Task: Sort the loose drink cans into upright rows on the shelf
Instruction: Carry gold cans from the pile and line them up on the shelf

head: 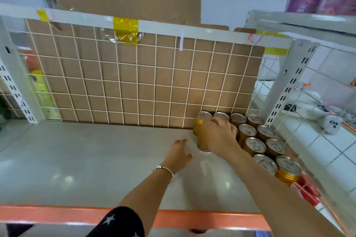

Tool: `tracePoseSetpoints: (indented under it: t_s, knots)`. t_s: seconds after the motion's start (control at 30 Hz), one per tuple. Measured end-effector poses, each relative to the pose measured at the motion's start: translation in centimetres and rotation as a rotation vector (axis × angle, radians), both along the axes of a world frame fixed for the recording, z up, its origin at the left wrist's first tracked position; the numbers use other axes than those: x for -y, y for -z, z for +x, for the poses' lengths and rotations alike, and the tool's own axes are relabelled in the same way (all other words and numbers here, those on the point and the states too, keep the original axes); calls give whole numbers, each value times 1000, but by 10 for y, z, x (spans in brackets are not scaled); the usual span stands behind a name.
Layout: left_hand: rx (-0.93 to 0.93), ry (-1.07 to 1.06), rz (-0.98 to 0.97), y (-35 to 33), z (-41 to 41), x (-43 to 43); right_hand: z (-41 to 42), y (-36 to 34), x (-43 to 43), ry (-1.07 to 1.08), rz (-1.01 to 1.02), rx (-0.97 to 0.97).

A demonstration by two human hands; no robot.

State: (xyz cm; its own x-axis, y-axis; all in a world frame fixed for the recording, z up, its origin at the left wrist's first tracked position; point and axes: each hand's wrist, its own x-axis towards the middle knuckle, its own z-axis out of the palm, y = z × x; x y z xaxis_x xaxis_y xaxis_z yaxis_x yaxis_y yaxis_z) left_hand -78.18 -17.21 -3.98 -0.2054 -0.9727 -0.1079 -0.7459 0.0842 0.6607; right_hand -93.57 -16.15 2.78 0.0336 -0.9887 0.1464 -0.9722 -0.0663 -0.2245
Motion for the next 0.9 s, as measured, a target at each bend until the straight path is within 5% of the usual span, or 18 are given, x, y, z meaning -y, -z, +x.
tracePoseSetpoints:
  t_s: [0.3, 0.57, 0.9]
  knots:
    - [18, -125, 5, -23, 135, -56, 120, 7, -41, -172, 327, 192]
    - [-33, -373, 27, -43, 301, -135, 283, -3, -94, -362, 403, 291]
    - [-1, -588, 1, -75, 460, -223, 479, -18, -150, -582, 334, 96]
